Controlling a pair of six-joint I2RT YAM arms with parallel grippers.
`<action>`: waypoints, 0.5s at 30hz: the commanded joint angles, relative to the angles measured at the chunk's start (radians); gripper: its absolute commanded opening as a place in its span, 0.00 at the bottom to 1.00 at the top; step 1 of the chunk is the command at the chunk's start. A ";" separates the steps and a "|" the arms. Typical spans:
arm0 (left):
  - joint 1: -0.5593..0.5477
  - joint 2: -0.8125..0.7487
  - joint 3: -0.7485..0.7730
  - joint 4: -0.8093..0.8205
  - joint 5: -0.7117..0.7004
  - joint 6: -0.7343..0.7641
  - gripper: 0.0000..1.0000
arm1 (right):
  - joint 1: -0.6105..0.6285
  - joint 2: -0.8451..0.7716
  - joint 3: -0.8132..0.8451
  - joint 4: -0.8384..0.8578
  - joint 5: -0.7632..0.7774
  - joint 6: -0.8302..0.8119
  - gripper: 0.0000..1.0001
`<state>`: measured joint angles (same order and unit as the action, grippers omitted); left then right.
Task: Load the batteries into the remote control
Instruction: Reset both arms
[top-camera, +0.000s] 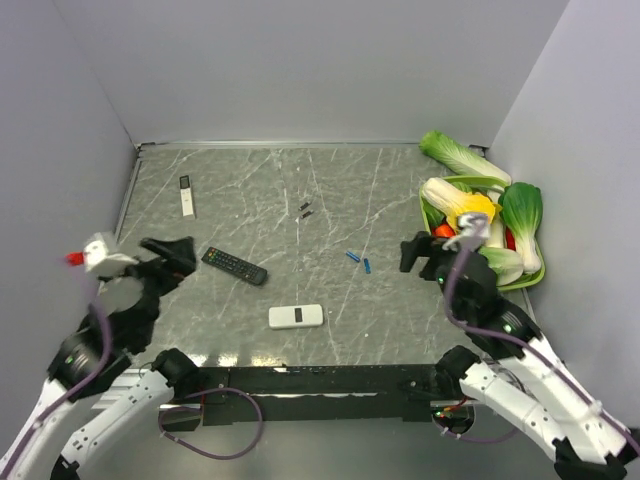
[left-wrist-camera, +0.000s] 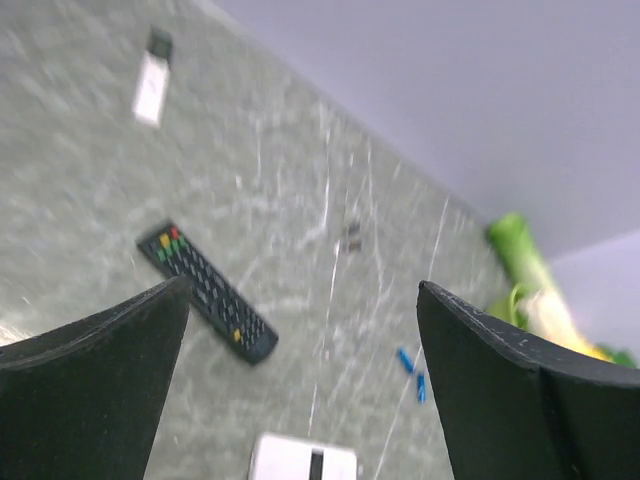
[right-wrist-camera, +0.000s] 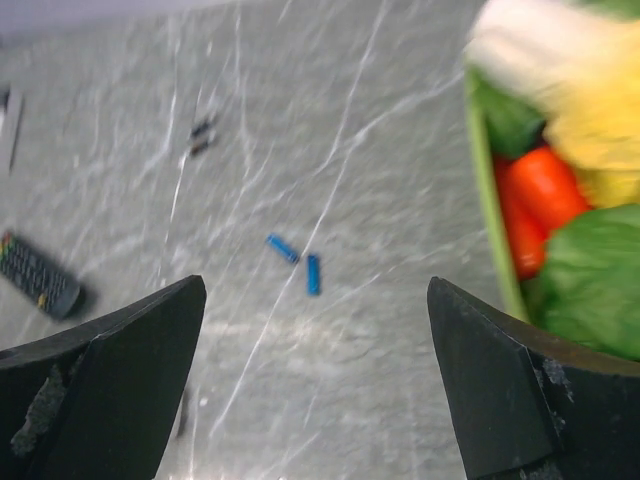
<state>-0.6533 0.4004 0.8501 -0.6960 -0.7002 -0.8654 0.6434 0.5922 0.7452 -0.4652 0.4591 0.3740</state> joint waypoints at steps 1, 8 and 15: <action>0.004 -0.106 0.073 -0.031 -0.169 0.150 0.99 | -0.004 -0.184 -0.032 0.006 0.202 -0.101 1.00; 0.004 -0.265 0.124 0.038 -0.219 0.256 0.99 | -0.004 -0.357 -0.079 0.069 0.266 -0.170 1.00; 0.003 -0.334 0.126 0.010 -0.281 0.215 0.99 | -0.005 -0.430 -0.109 0.112 0.245 -0.202 1.00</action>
<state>-0.6533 0.0925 0.9672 -0.6857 -0.9161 -0.6651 0.6407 0.1879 0.6540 -0.4065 0.6891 0.2188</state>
